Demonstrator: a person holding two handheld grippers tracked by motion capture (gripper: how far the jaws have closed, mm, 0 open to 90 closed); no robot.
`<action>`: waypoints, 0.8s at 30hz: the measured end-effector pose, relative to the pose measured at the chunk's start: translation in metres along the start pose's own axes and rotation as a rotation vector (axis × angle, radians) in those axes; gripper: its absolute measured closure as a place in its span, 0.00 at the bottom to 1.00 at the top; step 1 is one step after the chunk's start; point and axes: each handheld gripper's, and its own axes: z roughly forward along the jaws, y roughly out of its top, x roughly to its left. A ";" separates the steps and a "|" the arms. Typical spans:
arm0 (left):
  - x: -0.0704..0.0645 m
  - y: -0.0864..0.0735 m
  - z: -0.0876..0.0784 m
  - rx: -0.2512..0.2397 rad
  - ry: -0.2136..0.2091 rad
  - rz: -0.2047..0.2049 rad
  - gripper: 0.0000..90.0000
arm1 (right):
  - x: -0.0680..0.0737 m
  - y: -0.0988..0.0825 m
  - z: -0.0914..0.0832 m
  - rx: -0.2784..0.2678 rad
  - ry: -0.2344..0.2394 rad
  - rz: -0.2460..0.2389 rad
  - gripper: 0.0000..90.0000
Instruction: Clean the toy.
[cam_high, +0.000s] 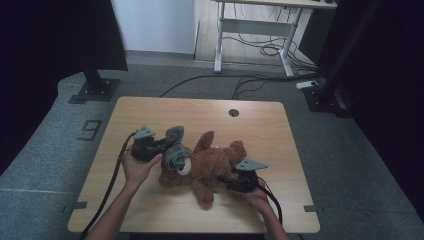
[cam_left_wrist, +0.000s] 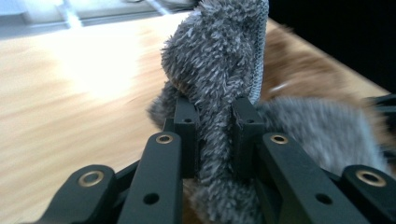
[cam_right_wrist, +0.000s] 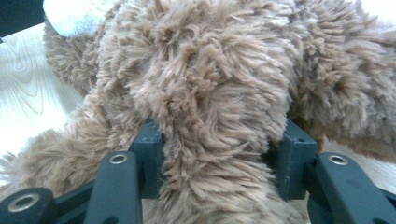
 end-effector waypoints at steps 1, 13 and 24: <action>-0.008 0.006 0.004 0.002 -0.021 0.014 0.84 | 0.000 0.000 0.000 0.000 0.000 0.000 0.52; -0.093 0.037 0.087 0.124 -0.134 0.173 0.84 | -0.001 0.000 0.000 -0.001 0.000 0.002 0.52; -0.067 0.017 0.075 0.209 0.010 0.222 0.84 | 0.001 0.001 0.000 0.013 -0.009 0.005 0.52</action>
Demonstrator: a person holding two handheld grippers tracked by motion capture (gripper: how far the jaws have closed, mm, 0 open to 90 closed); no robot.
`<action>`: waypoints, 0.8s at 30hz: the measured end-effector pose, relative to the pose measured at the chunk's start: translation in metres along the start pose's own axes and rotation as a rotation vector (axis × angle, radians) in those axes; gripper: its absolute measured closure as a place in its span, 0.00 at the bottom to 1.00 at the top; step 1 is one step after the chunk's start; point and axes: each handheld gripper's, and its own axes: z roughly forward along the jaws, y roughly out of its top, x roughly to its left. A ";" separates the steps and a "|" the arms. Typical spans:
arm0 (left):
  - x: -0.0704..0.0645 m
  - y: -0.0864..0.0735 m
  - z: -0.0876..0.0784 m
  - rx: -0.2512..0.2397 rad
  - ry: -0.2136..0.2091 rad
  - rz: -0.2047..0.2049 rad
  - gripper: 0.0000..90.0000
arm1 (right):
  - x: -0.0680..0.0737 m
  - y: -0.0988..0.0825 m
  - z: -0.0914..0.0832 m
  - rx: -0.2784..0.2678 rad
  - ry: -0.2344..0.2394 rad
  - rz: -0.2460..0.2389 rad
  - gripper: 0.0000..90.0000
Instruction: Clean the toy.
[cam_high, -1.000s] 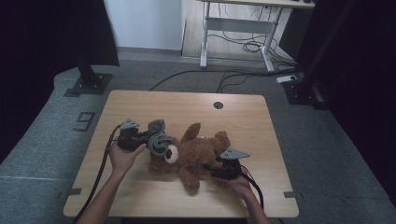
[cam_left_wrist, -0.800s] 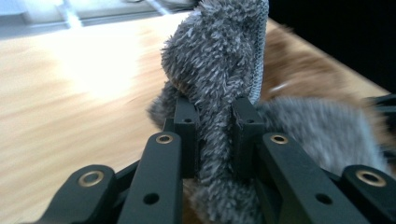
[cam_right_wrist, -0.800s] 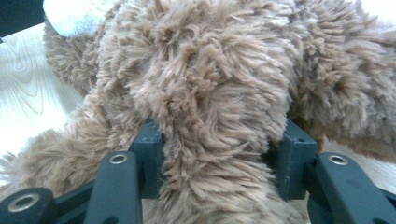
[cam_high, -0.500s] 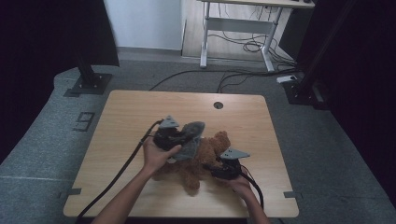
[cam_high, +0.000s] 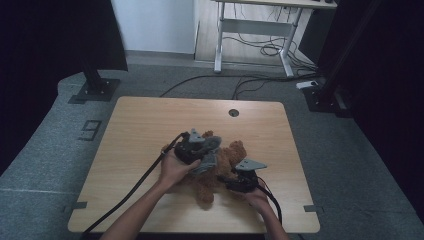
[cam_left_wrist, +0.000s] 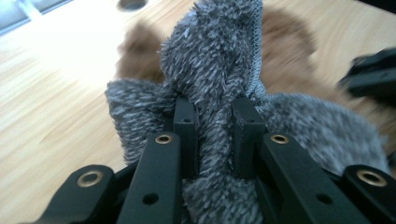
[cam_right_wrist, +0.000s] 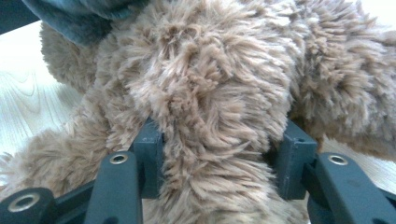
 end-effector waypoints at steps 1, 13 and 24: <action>0.010 -0.010 -0.006 -0.016 -0.003 -0.035 0.84 | 0.000 0.000 0.000 -0.002 0.000 0.000 0.52; 0.046 -0.051 -0.056 -0.136 0.036 -0.147 0.84 | 0.002 0.000 0.002 0.014 0.000 0.005 0.54; 0.074 -0.083 -0.080 -0.137 0.083 -0.230 0.84 | 0.001 0.000 0.002 0.014 -0.018 0.023 0.56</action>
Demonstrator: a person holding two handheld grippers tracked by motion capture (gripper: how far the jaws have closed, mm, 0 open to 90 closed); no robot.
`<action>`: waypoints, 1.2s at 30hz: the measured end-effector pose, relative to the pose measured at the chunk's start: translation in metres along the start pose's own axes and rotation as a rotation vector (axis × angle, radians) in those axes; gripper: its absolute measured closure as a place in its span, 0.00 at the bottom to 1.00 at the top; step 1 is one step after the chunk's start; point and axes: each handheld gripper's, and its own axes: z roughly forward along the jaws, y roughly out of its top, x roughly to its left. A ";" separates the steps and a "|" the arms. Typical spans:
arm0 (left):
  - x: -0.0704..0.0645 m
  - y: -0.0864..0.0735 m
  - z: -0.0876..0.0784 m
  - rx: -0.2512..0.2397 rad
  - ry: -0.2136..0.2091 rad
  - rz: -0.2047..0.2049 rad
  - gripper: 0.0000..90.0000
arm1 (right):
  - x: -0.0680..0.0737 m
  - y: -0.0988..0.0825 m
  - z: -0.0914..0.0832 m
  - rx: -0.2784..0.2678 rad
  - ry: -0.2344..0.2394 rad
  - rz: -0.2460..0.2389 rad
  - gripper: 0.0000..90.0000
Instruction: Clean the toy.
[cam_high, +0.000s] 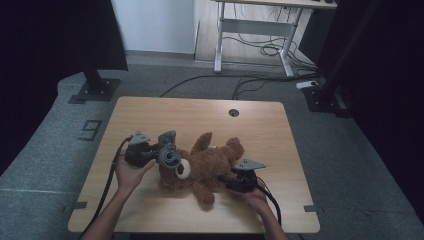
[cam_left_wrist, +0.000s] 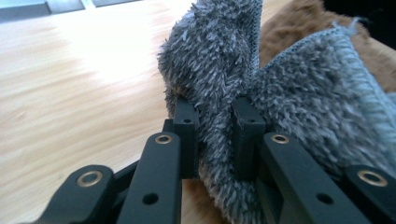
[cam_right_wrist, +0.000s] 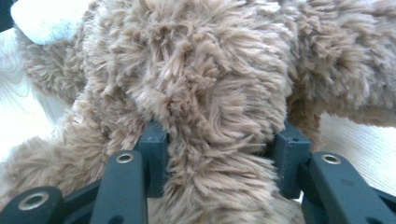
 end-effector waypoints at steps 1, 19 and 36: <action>0.002 -0.002 -0.001 0.000 0.004 -0.003 0.84 | 0.000 0.000 0.000 0.000 -0.003 0.001 0.56; 0.019 -0.053 -0.002 0.125 0.041 -0.051 0.84 | -0.004 0.000 0.000 -0.008 -0.007 0.030 0.56; 0.009 -0.029 0.047 0.125 -0.021 -0.069 0.83 | -0.014 0.000 0.001 -0.044 -0.092 0.048 0.56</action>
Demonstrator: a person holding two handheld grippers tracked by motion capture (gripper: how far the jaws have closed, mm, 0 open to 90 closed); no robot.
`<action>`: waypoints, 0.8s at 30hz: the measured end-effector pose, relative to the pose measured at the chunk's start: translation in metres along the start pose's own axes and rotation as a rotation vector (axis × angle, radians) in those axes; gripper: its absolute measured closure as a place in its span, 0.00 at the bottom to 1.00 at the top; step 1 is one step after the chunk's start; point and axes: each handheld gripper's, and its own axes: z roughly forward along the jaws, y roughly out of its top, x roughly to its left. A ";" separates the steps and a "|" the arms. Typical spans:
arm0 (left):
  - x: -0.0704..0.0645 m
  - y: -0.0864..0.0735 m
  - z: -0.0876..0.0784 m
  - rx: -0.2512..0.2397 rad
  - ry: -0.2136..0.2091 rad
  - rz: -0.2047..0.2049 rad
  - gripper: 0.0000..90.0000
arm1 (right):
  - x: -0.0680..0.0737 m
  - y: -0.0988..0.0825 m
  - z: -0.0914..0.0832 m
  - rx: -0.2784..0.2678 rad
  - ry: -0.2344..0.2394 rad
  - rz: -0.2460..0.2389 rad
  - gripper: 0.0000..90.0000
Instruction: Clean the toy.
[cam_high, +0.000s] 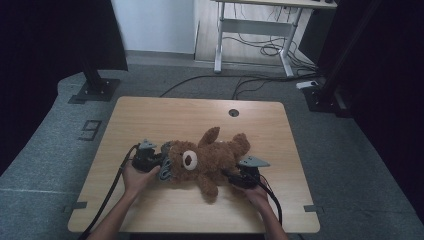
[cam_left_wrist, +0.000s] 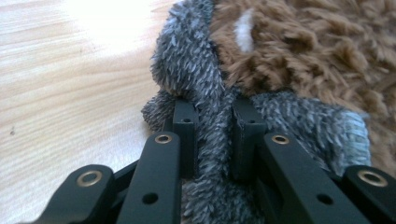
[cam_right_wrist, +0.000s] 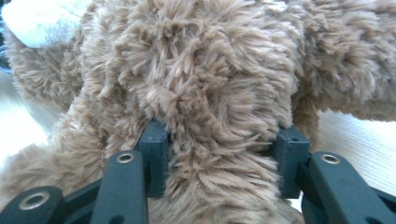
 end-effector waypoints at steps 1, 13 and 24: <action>0.001 0.002 -0.004 -0.011 -0.002 -0.004 0.83 | -0.001 0.000 -0.001 0.000 0.004 -0.001 0.56; -0.036 0.074 -0.039 -0.172 -0.039 0.118 0.82 | 0.007 -0.006 -0.008 -0.027 0.009 -0.101 0.57; -0.050 0.070 0.022 -0.015 -0.081 0.095 0.84 | 0.005 -0.005 -0.011 -0.019 0.042 -0.085 0.45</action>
